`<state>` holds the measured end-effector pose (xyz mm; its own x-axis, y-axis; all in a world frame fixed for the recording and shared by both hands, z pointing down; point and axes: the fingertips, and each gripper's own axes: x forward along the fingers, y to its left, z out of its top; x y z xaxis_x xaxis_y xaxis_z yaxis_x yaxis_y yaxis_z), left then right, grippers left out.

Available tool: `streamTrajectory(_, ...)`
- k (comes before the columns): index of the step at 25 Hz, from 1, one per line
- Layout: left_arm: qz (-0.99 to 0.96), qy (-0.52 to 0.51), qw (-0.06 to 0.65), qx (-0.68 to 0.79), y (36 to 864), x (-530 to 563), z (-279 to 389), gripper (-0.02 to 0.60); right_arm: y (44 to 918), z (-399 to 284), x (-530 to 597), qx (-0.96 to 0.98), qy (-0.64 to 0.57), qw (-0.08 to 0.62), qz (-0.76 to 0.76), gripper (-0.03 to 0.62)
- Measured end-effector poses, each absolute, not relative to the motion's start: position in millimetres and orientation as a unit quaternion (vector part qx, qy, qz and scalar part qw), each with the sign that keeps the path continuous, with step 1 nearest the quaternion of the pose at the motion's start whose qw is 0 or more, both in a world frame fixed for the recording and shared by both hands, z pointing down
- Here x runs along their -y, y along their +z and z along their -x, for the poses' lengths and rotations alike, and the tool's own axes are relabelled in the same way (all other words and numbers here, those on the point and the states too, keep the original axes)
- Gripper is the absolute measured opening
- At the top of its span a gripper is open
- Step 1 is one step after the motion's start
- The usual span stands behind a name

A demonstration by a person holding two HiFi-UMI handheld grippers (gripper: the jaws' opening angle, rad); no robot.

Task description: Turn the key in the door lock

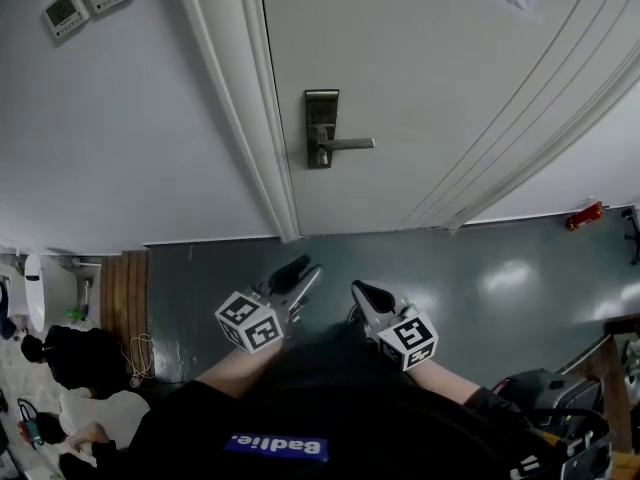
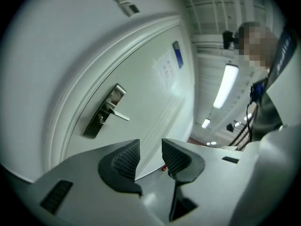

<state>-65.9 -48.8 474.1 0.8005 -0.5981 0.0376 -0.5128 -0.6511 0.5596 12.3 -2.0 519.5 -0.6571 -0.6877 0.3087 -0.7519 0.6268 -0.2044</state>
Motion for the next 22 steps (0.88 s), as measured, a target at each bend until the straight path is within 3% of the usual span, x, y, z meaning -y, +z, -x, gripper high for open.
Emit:
streamTrajectory(3, -0.935, -0.038, 0.200, 0.290, 456, 12, 88, 0.144, 521, 17, -24, 0.890, 0.161, 0.095, -0.417, 0.003)
streamTrajectory(7, -0.953, -0.007, 0.143, 0.267, 442, -30, 108, 0.141, 516, 46, -52, 0.888, 0.160, 0.100, -0.420, 0.003)
streamTrajectory(10, -0.961, 0.010, 0.113, 0.253, 438, -55, 112, 0.083, 501, 55, -63, 0.894, 0.138, 0.097, -0.415, 0.003)
streamTrajectory(15, -0.964, 0.013, 0.094, 0.249, 433, -76, 98, 0.006, 488, 47, -66, 0.904, 0.120, 0.088, -0.401, 0.002)
streamTrajectory(22, -0.964, 0.006, 0.094, 0.249, 424, -82, 66, 0.005, 470, 16, -73, 0.916, 0.098, 0.075, -0.383, 0.002)
